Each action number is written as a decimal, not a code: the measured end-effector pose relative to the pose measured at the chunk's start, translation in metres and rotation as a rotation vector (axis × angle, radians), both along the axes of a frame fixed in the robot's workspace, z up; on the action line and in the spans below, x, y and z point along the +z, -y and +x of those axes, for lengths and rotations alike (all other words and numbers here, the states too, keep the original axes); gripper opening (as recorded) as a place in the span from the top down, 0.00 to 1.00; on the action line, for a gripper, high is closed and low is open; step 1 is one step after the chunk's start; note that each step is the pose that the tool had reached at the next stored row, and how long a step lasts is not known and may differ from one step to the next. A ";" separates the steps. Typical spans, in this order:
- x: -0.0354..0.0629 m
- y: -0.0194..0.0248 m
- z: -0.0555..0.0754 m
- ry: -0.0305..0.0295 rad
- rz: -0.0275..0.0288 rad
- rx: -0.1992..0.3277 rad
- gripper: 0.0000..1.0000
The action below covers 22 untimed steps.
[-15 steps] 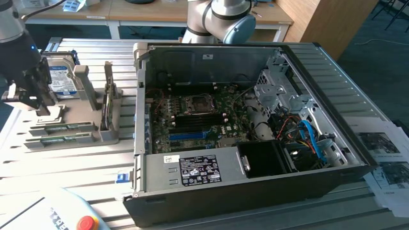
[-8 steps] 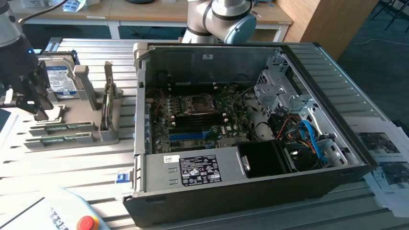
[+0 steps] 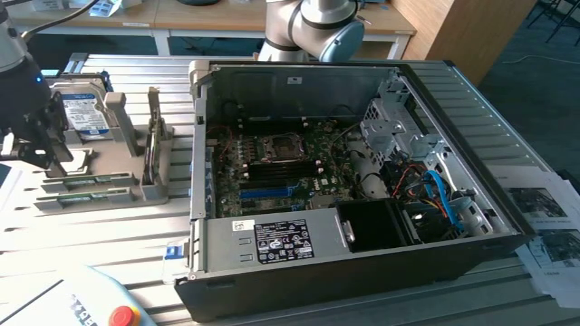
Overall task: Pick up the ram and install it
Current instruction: 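Pick up the ram and move it above insertion slot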
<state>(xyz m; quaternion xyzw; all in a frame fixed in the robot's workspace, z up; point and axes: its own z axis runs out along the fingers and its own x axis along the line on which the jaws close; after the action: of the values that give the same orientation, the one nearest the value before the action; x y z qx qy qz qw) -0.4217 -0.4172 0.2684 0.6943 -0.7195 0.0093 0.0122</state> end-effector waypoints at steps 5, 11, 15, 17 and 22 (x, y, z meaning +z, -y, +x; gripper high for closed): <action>0.0000 0.0026 0.000 -0.0001 0.0000 0.000 0.63; -0.0057 0.0027 0.000 -0.0001 0.0000 0.000 0.63; -0.0128 0.0029 0.000 0.0000 0.0000 0.000 0.63; -0.0162 0.0030 0.000 -0.0001 0.0000 0.000 0.63; -0.0242 0.0031 0.000 0.0000 0.0000 0.000 0.63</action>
<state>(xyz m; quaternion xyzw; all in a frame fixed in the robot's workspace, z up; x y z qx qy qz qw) -0.4217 -0.4202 0.2442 0.6943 -0.7196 0.0093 0.0122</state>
